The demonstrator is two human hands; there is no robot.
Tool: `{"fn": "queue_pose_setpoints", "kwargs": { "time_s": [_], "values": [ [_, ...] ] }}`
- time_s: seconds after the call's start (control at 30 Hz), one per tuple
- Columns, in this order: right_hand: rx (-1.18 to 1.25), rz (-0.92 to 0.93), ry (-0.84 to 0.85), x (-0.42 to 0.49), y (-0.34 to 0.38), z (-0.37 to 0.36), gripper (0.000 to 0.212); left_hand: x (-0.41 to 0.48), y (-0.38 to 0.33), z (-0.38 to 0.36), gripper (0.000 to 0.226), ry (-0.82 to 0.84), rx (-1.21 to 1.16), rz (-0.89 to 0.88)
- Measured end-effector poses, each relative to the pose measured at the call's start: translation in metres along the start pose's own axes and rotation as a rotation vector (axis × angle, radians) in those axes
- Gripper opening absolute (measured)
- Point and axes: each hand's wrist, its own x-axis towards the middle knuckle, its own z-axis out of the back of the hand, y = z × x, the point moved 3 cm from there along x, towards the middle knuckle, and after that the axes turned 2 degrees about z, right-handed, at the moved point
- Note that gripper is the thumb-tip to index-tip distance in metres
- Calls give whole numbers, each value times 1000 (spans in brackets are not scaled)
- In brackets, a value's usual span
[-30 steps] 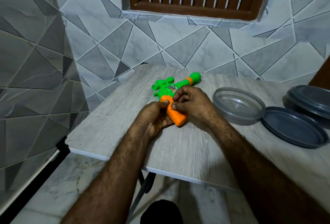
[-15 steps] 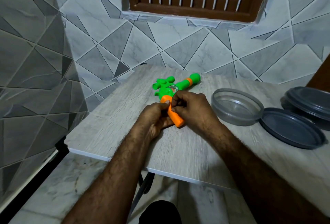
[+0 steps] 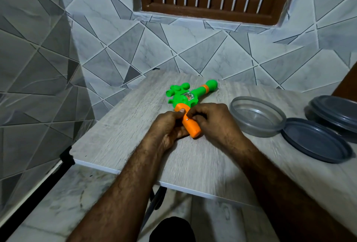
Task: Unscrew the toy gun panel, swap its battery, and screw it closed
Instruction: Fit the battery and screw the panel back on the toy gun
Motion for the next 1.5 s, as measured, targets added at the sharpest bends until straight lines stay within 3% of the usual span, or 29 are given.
{"fn": "queue_pose_setpoints", "kwargs": {
  "time_s": [0.23, 0.37, 0.53, 0.67, 0.8, 0.9, 1.17, 1.3, 1.4, 1.5],
  "values": [
    [-337, 160, 144, -5, 17, 0, 26, 1, 0, 0, 25, 7, -6, 2],
    [-358, 137, 165, -6, 20, -2, 41, 2, 0, 1, 28, -8, 9, -14],
    [-367, 148, 135, -7, 16, -12, 25, 2, 1, 1, 28, -16, 30, -23],
    [-225, 100, 104, -12, 6, -10, 24, 1, 2, -1, 26, -5, 49, -26],
    [107, -110, 76, -13, -6, -1, 35, 0, 3, 0, 33, -35, 67, -50],
    [256, -139, 38, -14, -7, 5, 34, -1, 4, 0, 35, -42, 68, -53],
    [-238, 111, 96, -18, 13, 0, 24, -1, 3, -2, 30, -49, 70, -52],
    [-240, 87, 73, -20, 14, 3, 23, -2, 4, -4, 31, -45, 90, -43],
    [-279, 85, 149, -20, 16, 4, 24, -2, 2, -3, 35, -53, 96, -58],
    [-155, -56, 127, -21, 7, 22, 30, -1, 3, -2, 34, -57, 100, -60]
  ]
}}
